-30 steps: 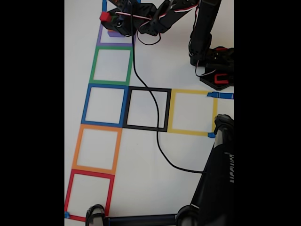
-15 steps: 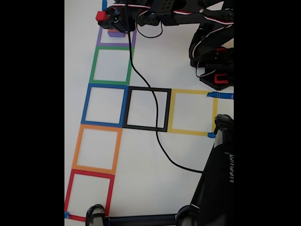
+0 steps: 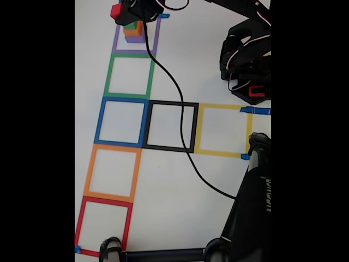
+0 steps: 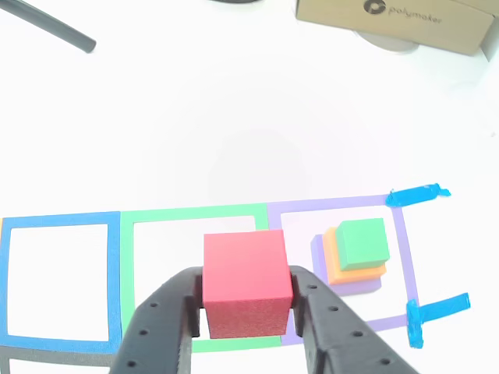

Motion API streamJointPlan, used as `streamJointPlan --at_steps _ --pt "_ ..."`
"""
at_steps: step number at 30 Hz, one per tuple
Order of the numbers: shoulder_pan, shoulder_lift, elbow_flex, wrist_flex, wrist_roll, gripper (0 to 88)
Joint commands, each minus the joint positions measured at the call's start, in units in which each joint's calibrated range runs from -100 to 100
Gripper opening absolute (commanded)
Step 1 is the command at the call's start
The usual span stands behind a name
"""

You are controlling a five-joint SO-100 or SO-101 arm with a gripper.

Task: Tower of hanoi

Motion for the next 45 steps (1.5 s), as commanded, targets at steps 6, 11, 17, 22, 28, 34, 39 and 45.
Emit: streamJointPlan --at_steps 6,11,17,22,28,34,39,45 --pt "0.39 -1.65 -6.76 10.79 0.00 3.1" --pt "-0.37 -3.35 -2.22 10.63 0.00 3.1" --pt "-0.76 -7.39 18.15 -6.13 0.00 3.2" --pt "-1.91 -9.73 39.15 -27.51 0.00 3.3" --pt "-6.22 -8.92 55.42 -46.13 0.00 3.5" --pt "-9.20 -2.79 63.05 -60.46 0.00 3.6" --pt "-9.77 6.34 65.24 -72.61 0.00 3.8" --pt "-9.29 25.96 61.15 -89.86 0.00 4.0"
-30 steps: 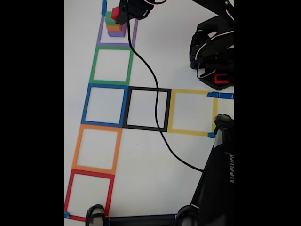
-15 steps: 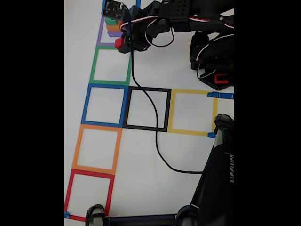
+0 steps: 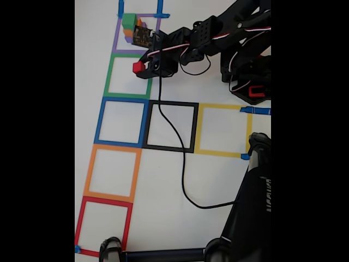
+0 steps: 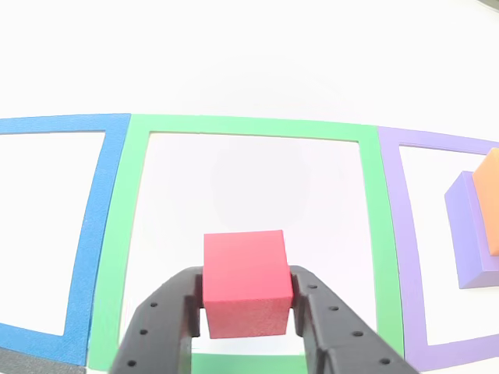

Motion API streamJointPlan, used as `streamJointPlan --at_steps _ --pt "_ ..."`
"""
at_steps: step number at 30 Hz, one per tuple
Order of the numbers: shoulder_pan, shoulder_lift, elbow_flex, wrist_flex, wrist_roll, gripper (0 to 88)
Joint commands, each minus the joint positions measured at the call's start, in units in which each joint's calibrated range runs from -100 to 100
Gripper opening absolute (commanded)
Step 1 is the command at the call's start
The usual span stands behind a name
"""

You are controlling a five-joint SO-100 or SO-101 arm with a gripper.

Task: Tower of hanoi

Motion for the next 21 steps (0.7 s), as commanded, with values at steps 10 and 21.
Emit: streamJointPlan --at_steps 10,21 --pt "2.87 31.58 -16.65 -20.25 0.72 4.5" --pt "4.12 36.42 -18.01 -24.30 0.72 9.4"
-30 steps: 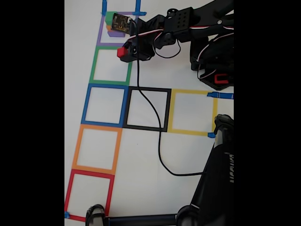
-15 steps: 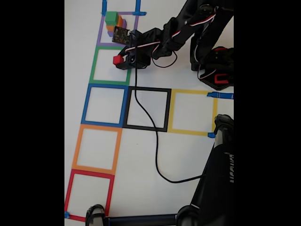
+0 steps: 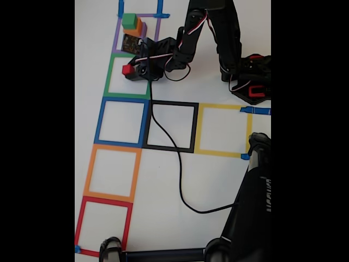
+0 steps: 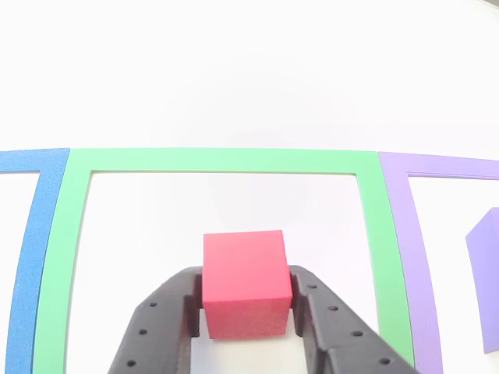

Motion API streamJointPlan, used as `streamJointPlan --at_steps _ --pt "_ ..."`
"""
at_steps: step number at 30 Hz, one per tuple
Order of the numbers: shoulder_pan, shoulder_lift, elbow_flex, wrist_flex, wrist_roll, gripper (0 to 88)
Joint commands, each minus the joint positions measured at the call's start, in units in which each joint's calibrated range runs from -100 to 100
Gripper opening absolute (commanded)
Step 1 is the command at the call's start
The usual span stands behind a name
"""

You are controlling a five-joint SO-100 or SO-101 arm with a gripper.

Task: Tower of hanoi

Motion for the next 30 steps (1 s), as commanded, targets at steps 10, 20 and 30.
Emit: streamJointPlan --at_steps 10,20,30 --pt "2.15 0.26 -1.63 -2.06 0.72 18.6" --pt "1.96 -9.91 -0.72 -0.44 0.72 24.3" --pt "4.65 -26.87 -3.45 18.27 0.72 14.9"
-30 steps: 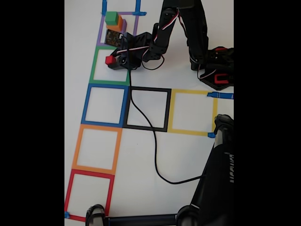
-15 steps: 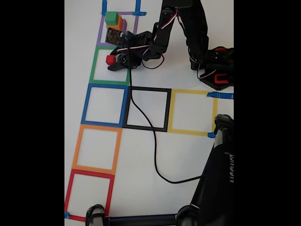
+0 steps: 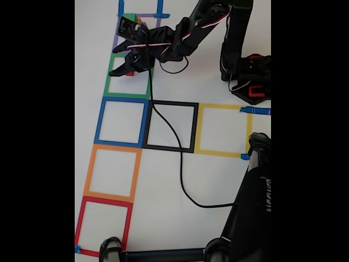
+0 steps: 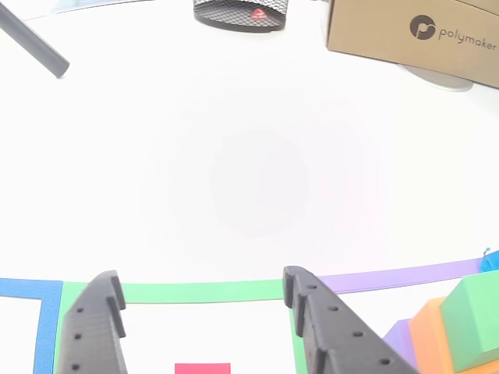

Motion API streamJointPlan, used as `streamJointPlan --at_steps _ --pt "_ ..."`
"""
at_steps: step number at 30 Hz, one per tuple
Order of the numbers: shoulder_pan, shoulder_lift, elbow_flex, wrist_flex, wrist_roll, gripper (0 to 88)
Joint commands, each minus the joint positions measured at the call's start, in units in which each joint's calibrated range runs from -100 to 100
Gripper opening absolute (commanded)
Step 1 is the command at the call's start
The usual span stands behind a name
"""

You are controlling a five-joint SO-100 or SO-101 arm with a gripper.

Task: Tower of hanoi

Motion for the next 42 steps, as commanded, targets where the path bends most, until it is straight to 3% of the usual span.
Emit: streamJointPlan --at_steps 1,3,9,12,18,27,31,39,42 --pt "0.86 -10.23 -3.18 11.02 0.72 11.0" --pt "1.05 -13.86 -2.82 14.59 0.72 1.3" --pt "3.16 -24.60 -1.82 25.84 0.72 1.3" --pt "6.13 -33.00 -5.54 40.90 0.72 1.3" --pt "13.23 -40.99 -24.18 74.18 0.72 1.3" --pt "24.73 -27.99 -63.45 103.01 0.72 1.3" --pt "28.66 -24.44 -70.36 107.78 0.72 1.3" --pt "30.00 -22.02 -67.63 107.62 0.72 1.3" --pt "29.81 -21.53 -63.82 103.25 0.72 7.8"
